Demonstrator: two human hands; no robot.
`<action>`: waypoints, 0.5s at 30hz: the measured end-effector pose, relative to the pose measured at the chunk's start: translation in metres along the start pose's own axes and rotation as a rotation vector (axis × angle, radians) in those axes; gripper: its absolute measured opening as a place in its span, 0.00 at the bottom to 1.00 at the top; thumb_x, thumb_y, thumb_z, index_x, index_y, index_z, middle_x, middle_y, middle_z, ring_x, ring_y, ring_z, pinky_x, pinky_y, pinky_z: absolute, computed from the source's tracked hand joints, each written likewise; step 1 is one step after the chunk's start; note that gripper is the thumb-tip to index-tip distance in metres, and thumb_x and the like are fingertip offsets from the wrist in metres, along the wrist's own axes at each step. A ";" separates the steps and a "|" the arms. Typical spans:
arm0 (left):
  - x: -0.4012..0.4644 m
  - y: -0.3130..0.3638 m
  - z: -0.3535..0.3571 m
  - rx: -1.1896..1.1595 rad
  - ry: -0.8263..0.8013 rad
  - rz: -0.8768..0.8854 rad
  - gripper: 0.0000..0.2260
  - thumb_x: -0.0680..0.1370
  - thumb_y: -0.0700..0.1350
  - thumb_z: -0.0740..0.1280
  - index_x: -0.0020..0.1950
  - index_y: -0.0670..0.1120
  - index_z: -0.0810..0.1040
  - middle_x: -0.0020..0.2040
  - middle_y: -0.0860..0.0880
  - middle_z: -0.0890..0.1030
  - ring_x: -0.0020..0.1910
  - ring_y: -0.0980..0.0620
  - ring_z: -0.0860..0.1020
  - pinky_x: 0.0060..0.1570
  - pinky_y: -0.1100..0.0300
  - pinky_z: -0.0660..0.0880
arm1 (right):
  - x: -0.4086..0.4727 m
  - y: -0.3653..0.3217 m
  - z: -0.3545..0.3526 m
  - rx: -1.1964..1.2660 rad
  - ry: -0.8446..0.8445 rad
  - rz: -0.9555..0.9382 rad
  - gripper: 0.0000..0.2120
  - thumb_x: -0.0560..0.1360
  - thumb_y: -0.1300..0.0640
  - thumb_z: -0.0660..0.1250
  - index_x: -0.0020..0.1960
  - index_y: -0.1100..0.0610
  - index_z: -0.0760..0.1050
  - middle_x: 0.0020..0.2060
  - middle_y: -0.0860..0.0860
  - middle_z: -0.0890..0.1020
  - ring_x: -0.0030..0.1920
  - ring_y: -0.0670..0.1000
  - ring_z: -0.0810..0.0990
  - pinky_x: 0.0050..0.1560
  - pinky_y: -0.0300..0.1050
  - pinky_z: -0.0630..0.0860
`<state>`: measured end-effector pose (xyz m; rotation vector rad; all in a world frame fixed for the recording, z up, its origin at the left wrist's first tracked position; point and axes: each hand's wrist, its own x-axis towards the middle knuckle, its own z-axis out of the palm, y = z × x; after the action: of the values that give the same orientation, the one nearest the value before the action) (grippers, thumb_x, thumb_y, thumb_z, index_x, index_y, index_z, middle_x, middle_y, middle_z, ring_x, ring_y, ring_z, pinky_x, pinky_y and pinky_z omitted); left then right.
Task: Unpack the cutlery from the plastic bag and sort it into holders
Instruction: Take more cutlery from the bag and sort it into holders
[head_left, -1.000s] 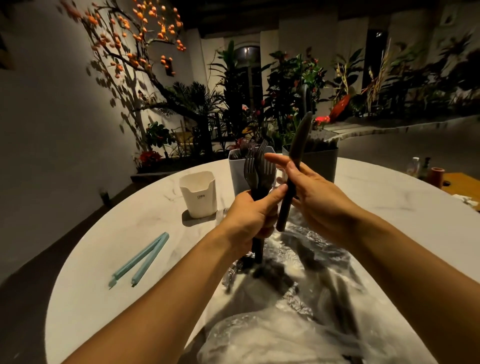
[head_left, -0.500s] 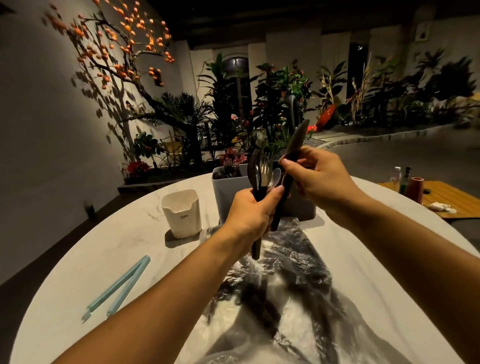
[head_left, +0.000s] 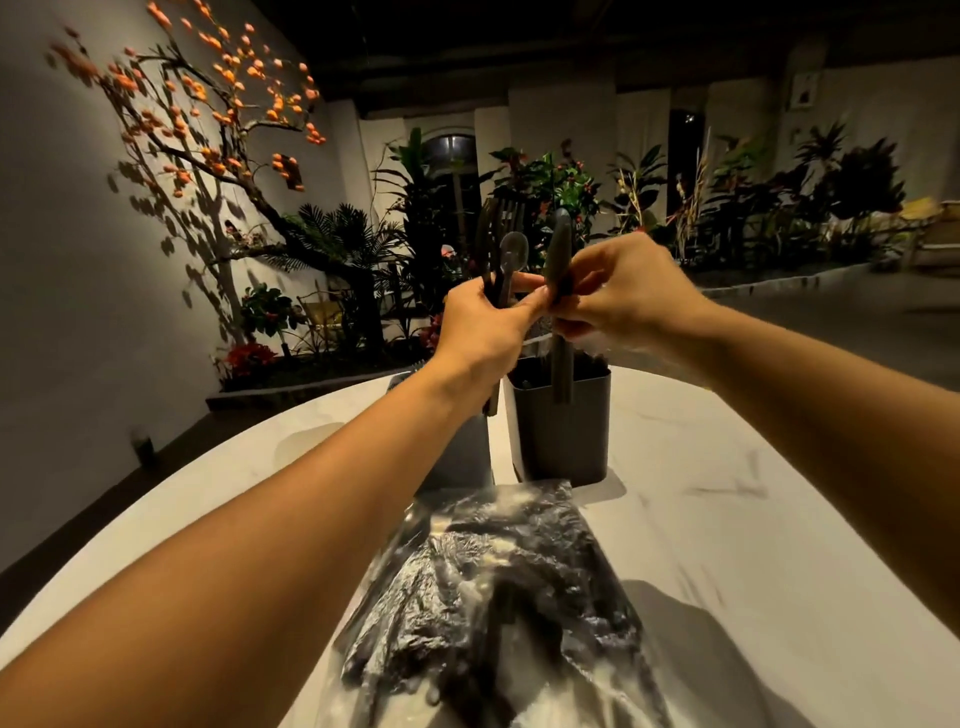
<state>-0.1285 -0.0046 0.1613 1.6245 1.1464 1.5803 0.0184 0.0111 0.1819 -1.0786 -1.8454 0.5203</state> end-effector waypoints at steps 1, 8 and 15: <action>0.008 -0.002 0.003 0.017 0.012 0.009 0.04 0.78 0.44 0.72 0.45 0.49 0.79 0.37 0.52 0.81 0.30 0.62 0.77 0.32 0.71 0.73 | 0.006 0.001 -0.002 0.000 0.005 -0.006 0.12 0.69 0.55 0.75 0.53 0.55 0.83 0.42 0.49 0.85 0.38 0.44 0.86 0.40 0.38 0.82; 0.046 -0.016 0.015 0.028 0.107 -0.028 0.09 0.83 0.50 0.64 0.50 0.47 0.80 0.33 0.49 0.74 0.34 0.51 0.72 0.39 0.49 0.75 | 0.041 0.018 -0.002 0.052 0.018 0.056 0.10 0.74 0.59 0.72 0.55 0.57 0.81 0.43 0.50 0.85 0.41 0.45 0.86 0.45 0.40 0.82; 0.067 -0.054 0.015 0.064 0.019 -0.137 0.11 0.83 0.50 0.64 0.45 0.45 0.76 0.31 0.49 0.69 0.27 0.54 0.66 0.24 0.61 0.65 | 0.066 0.051 0.020 0.045 -0.002 0.106 0.08 0.74 0.60 0.73 0.53 0.57 0.82 0.43 0.51 0.85 0.42 0.46 0.86 0.44 0.40 0.83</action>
<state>-0.1283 0.0810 0.1440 1.5381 1.3018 1.4889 0.0109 0.0956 0.1683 -1.1503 -1.7767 0.6218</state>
